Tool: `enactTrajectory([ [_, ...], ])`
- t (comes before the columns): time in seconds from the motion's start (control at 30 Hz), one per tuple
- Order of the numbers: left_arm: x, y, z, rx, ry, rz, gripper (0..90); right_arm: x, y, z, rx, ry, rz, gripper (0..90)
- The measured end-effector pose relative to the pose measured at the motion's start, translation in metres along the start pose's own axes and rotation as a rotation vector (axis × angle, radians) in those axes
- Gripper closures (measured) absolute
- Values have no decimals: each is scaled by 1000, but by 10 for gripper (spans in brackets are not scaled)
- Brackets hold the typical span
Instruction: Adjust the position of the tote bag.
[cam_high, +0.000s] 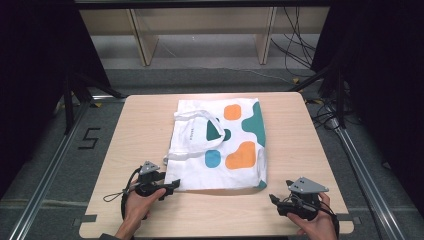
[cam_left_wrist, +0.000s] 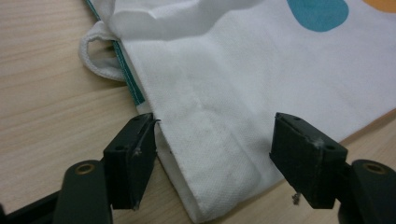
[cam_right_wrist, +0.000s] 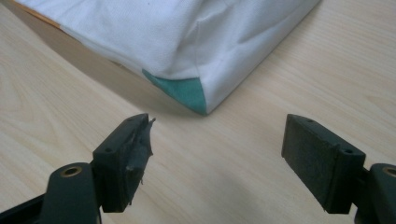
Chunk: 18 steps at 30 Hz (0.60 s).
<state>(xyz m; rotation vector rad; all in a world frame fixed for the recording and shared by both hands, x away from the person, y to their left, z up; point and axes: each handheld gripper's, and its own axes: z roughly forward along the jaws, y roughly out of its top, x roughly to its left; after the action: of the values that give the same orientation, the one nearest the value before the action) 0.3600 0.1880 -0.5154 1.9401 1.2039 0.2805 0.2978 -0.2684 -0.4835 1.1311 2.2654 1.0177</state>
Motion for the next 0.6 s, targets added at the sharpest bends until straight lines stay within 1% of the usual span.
enactTrajectory([
  [0.03,-1,0,0,5,3,-5,346,0,0,1,0,-6,-13,254],
  [0.07,-1,0,0,5,3,-5,376,1,0,1,4,-9,-1,256],
  [0.1,-2,-2,0,-15,26,29,404,0,0,1,1,-14,-6,257],
  [0.13,-2,-3,0,-15,12,20,426,1,0,1,5,-3,7,257],
  [0.17,-2,-3,0,-15,12,20,481,1,1,1,0,-5,-2,259],
  [0.2,-4,-4,1,-40,-16,-7,481,1,1,1,0,-5,-2,259],
  [0.23,-7,-7,2,-38,-39,10,559,1,2,3,-5,16,-3,269],
  [0.27,-10,-8,2,-45,-37,26,586,1,3,2,8,30,2,278],
  [0.3,-11,-8,1,-31,-51,59,602,3,3,3,-5,18,18,286],
  [0.33,-11,-8,1,-31,-51,59,625,3,3,3,-5,18,18,286],
  [0.37,-16,-9,1,-28,-77,57,655,3,5,5,-12,31,21,312],
  [0.4,-16,-9,1,-28,-77,57,672,3,5,5,-12,31,21,312],
  [0.43,-23,-10,2,-34,-100,66,687,2,9,10,-21,33,-9,345],
  [0.47,-23,-10,2,-34,-100,66,702,2,10,12,-16,30,-17,362],
  [0.5,-30,-11,2,-10,-116,98,711,2,12,14,-2,34,-12,380],
  [0.53,-33,-12,1,-2,-120,119,720,0,13,16,-14,32,-15,395],
  [0.57,-33,-12,1,-2,-120,119,724,-1,15,18,-14,50,4,409],
  [0.6,-36,-12,1,2,-125,132,727,-1,15,18,-14,50,4,409],
])
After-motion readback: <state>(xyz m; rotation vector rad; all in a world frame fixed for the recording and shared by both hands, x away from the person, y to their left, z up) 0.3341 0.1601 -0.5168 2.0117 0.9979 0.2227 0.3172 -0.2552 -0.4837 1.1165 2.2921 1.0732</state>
